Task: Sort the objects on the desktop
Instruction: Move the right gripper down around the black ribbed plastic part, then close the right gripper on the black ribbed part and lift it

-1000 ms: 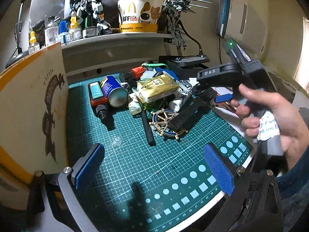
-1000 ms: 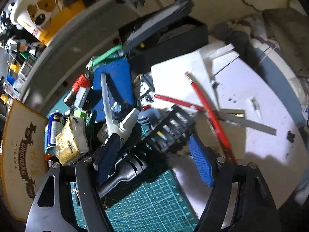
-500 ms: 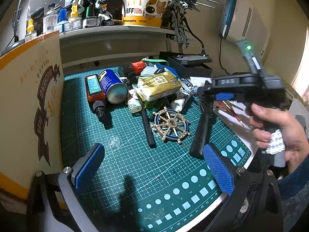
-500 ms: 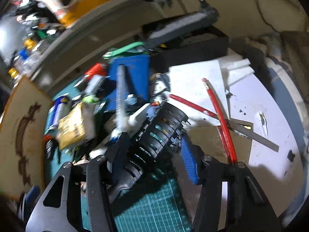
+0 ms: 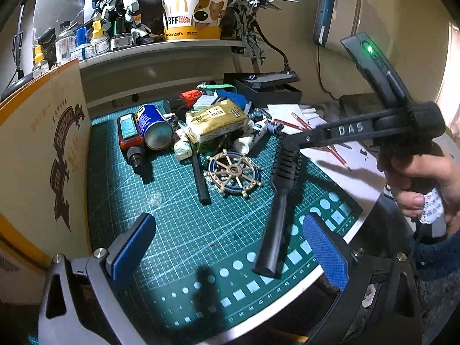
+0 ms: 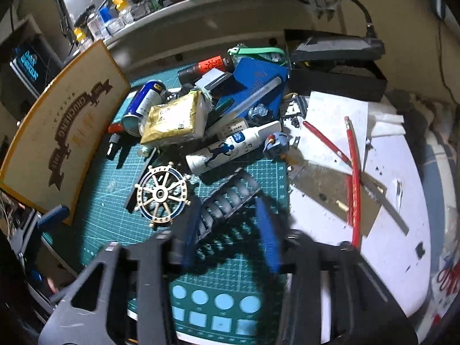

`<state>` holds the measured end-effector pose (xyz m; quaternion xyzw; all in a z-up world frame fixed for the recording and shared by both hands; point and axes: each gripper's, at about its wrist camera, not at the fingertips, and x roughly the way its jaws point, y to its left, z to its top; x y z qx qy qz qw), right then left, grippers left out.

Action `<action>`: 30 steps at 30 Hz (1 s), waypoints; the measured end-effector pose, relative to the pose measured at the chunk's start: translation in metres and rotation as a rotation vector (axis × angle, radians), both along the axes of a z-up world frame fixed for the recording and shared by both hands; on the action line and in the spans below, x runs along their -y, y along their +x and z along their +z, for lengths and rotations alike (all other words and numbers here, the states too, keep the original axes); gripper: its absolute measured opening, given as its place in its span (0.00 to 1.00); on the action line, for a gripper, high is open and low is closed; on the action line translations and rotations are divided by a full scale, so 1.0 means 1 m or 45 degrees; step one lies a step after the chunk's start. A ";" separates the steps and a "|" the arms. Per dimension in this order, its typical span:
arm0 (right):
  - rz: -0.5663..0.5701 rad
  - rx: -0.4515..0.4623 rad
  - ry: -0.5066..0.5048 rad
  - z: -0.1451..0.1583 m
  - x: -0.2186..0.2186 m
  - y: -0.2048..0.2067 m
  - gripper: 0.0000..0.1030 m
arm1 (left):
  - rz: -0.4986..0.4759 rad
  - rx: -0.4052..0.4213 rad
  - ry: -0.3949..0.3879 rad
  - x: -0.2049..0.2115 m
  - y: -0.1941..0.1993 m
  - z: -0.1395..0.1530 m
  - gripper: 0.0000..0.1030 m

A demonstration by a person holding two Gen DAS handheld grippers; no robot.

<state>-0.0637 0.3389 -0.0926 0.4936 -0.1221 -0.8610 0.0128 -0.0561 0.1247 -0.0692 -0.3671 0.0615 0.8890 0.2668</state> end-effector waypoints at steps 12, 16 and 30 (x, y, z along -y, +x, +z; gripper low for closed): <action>-0.220 0.133 -0.078 -0.021 0.006 -0.001 0.65 | 0.001 -0.010 -0.036 0.005 0.011 0.000 1.00; -0.231 0.132 -0.055 -0.025 0.014 -0.011 0.62 | 0.004 -0.009 -0.030 0.009 0.012 0.001 1.00; 0.159 -0.063 0.054 -0.015 0.035 -0.014 0.41 | 0.024 0.020 -0.015 0.018 0.009 -0.002 1.00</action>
